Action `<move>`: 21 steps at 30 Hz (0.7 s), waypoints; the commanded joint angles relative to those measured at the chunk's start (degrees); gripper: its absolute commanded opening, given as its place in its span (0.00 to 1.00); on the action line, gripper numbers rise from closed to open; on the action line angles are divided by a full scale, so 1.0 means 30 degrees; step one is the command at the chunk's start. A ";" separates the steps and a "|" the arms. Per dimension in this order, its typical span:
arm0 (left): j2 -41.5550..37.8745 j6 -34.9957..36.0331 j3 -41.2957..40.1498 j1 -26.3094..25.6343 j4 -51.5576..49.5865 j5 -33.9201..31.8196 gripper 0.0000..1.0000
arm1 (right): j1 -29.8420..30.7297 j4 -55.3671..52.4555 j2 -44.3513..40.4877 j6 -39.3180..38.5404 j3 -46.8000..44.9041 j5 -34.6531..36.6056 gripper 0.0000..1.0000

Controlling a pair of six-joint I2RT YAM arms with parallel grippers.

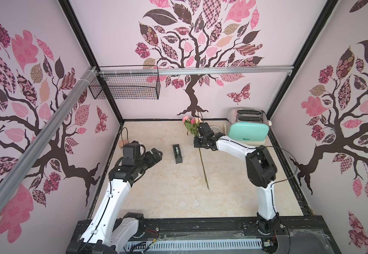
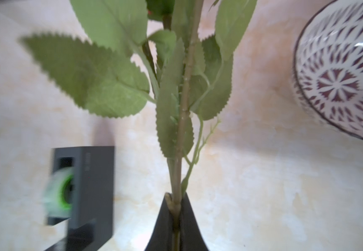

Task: Wrap bouquets with tape
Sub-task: Pick up the unwrapped bouquet from the center of the board.

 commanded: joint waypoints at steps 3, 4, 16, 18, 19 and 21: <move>0.0361 -0.1561 -0.0254 -0.0175 0.3089 0.3514 0.96 | 0.0014 0.8670 -0.5770 0.2395 -0.6429 -0.1894 0.00; 0.0438 -0.1856 -0.0400 -0.0256 0.3679 0.3992 0.94 | -0.0036 1.0045 -0.6729 0.2709 -0.7700 -0.2030 0.00; 0.2059 -0.1208 0.0325 -0.5897 0.6972 0.3741 0.75 | -0.1431 2.0140 -1.1954 0.8260 -1.5341 -0.2645 0.00; 0.2652 -0.0764 0.0786 -0.6838 0.7026 0.3426 0.74 | -0.1644 2.0154 -1.2144 0.8728 -1.5497 -0.2673 0.00; 0.3025 -0.0388 0.1002 -0.7342 0.7050 0.3263 0.73 | -0.1762 2.0179 -1.2191 0.8931 -1.5526 -0.2794 0.00; 0.3808 0.0310 0.1667 -0.8229 0.6879 0.2745 0.71 | -0.1862 2.0428 -1.2323 0.9398 -1.5656 -0.2831 0.00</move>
